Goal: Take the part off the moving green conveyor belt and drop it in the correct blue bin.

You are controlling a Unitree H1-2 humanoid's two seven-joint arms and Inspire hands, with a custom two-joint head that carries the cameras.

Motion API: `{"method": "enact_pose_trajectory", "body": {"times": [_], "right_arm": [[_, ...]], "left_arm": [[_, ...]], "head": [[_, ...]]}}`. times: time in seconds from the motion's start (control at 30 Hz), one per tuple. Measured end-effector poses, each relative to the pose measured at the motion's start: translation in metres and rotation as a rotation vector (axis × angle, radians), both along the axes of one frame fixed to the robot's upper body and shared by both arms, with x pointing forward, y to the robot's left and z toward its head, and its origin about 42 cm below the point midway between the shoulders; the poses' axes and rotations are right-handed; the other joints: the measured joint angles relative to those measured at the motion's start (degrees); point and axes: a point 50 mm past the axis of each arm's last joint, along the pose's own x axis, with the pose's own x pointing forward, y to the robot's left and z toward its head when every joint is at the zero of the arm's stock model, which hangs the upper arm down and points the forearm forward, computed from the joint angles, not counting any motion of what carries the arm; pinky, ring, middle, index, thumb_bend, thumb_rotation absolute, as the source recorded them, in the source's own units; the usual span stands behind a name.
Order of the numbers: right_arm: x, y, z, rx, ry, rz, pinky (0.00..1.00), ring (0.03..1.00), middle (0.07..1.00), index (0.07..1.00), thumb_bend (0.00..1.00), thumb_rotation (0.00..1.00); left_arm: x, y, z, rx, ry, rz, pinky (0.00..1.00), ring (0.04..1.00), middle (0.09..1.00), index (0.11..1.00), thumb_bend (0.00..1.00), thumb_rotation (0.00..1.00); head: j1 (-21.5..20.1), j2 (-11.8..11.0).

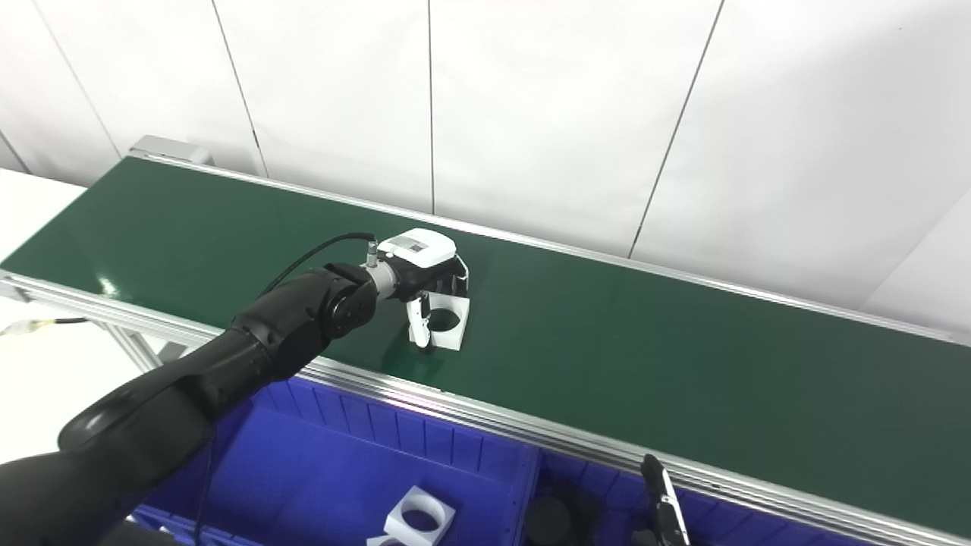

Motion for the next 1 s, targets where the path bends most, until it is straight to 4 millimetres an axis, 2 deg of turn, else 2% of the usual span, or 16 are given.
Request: {"method": "enact_pose_trajectory", "body": {"times": [0.03,0.13,0.23,0.3,0.33,0.37,0.43,0.47,0.5,0.6,0.73,0.83,0.87,0.9,1.0], "right_arm": [[0.0,0.0,0.0,0.0,0.0,-0.001,1.0,1.0,0.968,0.978,0.68,1.0],[0.002,0.001,-0.001,0.002,0.0,-0.003,1.0,1.0,0.962,0.975,0.68,1.0],[0.003,0.003,0.0,0.008,-0.003,-0.009,1.0,1.0,0.958,0.971,0.67,1.0],[0.004,0.005,0.0,0.01,-0.006,-0.01,1.0,0.997,0.956,0.964,0.68,1.0],[0.004,0.005,0.0,0.007,-0.008,-0.009,1.0,0.997,0.955,0.964,0.68,1.0],[0.005,0.007,0.001,0.005,-0.01,-0.008,1.0,0.989,0.95,0.959,0.67,1.0],[0.006,0.01,0.001,-0.002,-0.014,-0.008,1.0,0.978,0.941,0.953,0.64,1.0],[0.006,0.011,0.001,-0.003,-0.016,-0.01,1.0,0.976,0.938,0.951,0.62,1.0],[0.006,0.013,0.001,-0.001,-0.017,-0.011,1.0,0.974,0.934,0.946,0.61,0.99],[0.007,0.021,0.002,0.012,-0.021,-0.007,0.99,0.961,0.925,0.934,0.61,0.93],[0.006,0.027,0.003,0.028,-0.021,-0.006,0.95,0.935,0.912,0.921,0.59,0.89],[0.006,0.028,0.006,0.015,-0.033,-0.006,0.95,0.934,0.904,0.916,0.6,0.9],[0.006,0.029,0.008,0.005,-0.04,-0.007,0.94,0.933,0.902,0.916,0.61,0.91],[0.006,0.029,0.009,-0.003,-0.048,-0.006,0.94,0.936,0.903,0.918,0.62,0.91],[0.007,0.032,0.011,-0.009,-0.054,-0.005,0.94,0.941,0.905,0.922,0.63,0.93]], "left_arm": [[0.0,-0.001,0.001,0.001,-0.001,-0.004,0.36,0.392,0.483,0.534,0.5,0.0],[-0.001,-0.001,0.003,-0.01,-0.01,-0.005,0.34,0.387,0.472,0.536,0.5,0.0],[-0.007,0.008,0.012,-0.097,-0.044,0.021,0.3,0.373,0.467,0.537,0.5,0.0],[-0.012,0.014,0.021,-0.172,-0.082,0.025,0.29,0.367,0.471,0.532,0.5,0.0],[-0.014,0.018,0.027,-0.211,-0.104,0.023,0.29,0.367,0.472,0.532,0.5,0.0],[-0.015,0.021,0.033,-0.249,-0.124,0.026,0.27,0.358,0.471,0.535,0.49,0.0],[-0.019,0.026,0.049,-0.336,-0.176,0.031,0.25,0.349,0.462,0.54,0.49,0.0],[-0.021,0.027,0.055,-0.373,-0.197,0.027,0.25,0.346,0.459,0.54,0.49,0.0],[-0.024,0.029,0.062,-0.421,-0.212,0.021,0.22,0.335,0.448,0.538,0.49,0.0],[-0.04,0.033,0.072,-0.56,-0.22,0.012,0.17,0.382,0.486,0.493,0.5,0.0],[-0.068,0.035,0.058,-0.662,-0.163,-0.009,0.15,0.396,0.489,0.487,0.5,0.0],[-0.086,0.038,0.046,-0.698,-0.123,-0.006,0.18,0.333,0.447,0.517,0.49,0.0],[-0.09,0.037,0.046,-0.707,-0.122,-0.011,0.17,0.361,0.473,0.498,0.49,0.0],[-0.094,0.037,0.046,-0.723,-0.12,-0.016,0.18,0.405,0.45,0.499,0.49,0.0],[-0.103,0.032,0.052,-0.78,-0.145,-0.045,0.18,0.435,0.422,0.504,0.49,0.0]], "head": [[-0.44,0.0],[-0.97,0.09],[-2.29,0.26],[-5.09,0.96],[-5.1,0.97],[-7.8,1.4],[-11.14,1.67],[-11.16,1.67],[-13.78,2.1],[-15.65,2.46],[-18.54,3.6],[-19.6,4.04],[-20.04,4.39],[-20.22,4.57],[-21.62,5.62]]}}
